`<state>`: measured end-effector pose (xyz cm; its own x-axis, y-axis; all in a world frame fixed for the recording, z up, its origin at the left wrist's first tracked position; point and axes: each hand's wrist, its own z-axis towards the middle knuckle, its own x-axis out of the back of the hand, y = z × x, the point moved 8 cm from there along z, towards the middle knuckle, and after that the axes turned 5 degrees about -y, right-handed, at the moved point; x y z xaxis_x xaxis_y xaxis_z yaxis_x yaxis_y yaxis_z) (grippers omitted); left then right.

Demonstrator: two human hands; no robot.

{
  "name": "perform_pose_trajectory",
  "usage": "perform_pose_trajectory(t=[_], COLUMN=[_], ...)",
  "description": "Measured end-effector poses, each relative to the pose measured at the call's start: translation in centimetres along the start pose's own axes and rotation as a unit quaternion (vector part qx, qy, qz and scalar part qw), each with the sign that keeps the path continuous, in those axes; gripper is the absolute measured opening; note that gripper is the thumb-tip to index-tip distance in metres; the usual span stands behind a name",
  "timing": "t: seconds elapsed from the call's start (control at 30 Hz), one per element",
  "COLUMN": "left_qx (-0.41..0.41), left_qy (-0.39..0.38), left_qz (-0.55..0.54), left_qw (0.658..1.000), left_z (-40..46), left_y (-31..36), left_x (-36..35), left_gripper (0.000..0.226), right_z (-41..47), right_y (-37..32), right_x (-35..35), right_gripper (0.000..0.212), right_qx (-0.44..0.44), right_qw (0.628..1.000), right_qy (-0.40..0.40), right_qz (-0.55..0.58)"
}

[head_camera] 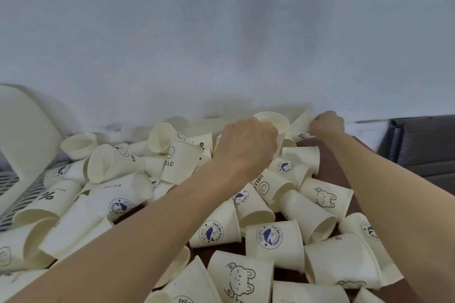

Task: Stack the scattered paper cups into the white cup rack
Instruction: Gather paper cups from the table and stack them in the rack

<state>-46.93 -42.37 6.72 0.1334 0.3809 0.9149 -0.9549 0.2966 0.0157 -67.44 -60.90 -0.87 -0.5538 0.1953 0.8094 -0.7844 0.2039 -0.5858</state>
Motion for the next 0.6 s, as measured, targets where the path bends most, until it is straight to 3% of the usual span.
perform_pose_trajectory(t=[0.23, 0.6], left_qx=[0.049, 0.096], left_qy=[0.014, 0.056], left_qz=[-0.016, -0.034], left_qw=[0.999, 0.993], left_z=[-1.8, -9.0], left_y=[-1.3, -3.1], left_x=[2.4, 10.0], left_gripper=[0.03, 0.03], right_z=[-6.3, -20.9], right_y=[-5.8, -12.0], right_x=[3.1, 6.6], right_gripper=[0.031, 0.022], right_qx=[0.165, 0.304], right_qw=[0.974, 0.939], right_qy=[0.112, 0.136], right_qz=[-0.107, -0.083])
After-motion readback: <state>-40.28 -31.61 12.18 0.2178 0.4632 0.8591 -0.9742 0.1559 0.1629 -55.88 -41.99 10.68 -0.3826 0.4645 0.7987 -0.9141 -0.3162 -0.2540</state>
